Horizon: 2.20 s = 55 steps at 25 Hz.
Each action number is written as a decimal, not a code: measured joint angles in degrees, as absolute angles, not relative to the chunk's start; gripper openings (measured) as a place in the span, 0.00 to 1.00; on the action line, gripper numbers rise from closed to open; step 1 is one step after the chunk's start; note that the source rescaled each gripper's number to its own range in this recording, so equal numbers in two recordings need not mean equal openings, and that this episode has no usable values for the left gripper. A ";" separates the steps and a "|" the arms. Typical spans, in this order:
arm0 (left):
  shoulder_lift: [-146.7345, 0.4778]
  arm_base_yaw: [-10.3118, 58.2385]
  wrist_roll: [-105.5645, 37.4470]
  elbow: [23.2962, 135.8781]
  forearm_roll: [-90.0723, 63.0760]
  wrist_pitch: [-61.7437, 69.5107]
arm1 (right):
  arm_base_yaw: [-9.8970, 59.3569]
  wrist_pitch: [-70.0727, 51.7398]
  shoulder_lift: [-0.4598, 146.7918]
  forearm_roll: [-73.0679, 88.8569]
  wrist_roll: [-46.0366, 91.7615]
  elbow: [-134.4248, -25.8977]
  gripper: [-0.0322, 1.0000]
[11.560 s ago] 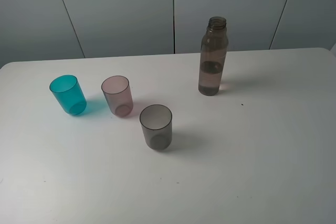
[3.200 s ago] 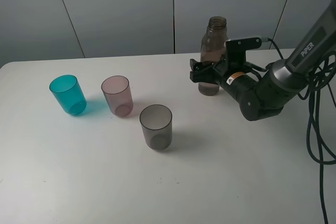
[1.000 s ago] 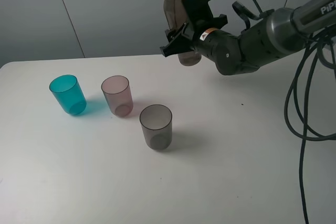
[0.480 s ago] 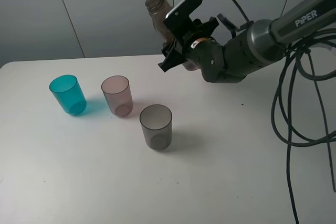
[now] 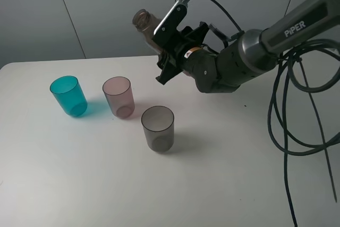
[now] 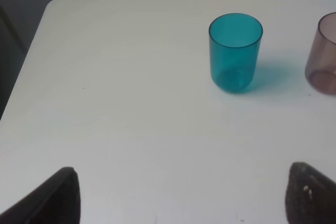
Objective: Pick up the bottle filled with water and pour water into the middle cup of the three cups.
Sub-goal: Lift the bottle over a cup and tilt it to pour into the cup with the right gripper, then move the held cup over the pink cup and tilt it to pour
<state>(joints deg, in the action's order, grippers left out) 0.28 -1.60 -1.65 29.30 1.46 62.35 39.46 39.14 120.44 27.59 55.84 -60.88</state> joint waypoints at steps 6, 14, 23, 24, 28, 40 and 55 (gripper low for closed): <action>0.28 -1.60 -1.65 29.30 1.46 62.35 | 39.86 39.53 121.86 28.93 62.55 -60.88 0.03; 0.28 -1.60 -1.65 29.30 1.46 62.35 | 40.95 39.53 121.86 30.97 70.89 -61.62 0.03; 0.28 -1.60 -1.65 29.30 1.46 62.35 | 42.04 39.65 122.85 31.73 77.71 -62.56 0.03; 0.28 -1.60 -1.88 29.30 1.46 62.35 | 42.09 39.65 123.53 32.28 77.84 -62.97 0.03; 0.28 -1.60 -1.88 29.30 1.46 62.35 | 42.22 39.29 125.34 32.63 79.15 -63.94 0.03; 0.28 -1.60 -1.88 29.30 1.46 62.35 | 42.58 40.26 126.97 34.83 87.44 -65.46 0.03; 0.28 -1.60 -1.88 29.30 1.46 62.35 | 42.62 40.71 127.08 34.79 96.38 -65.95 0.03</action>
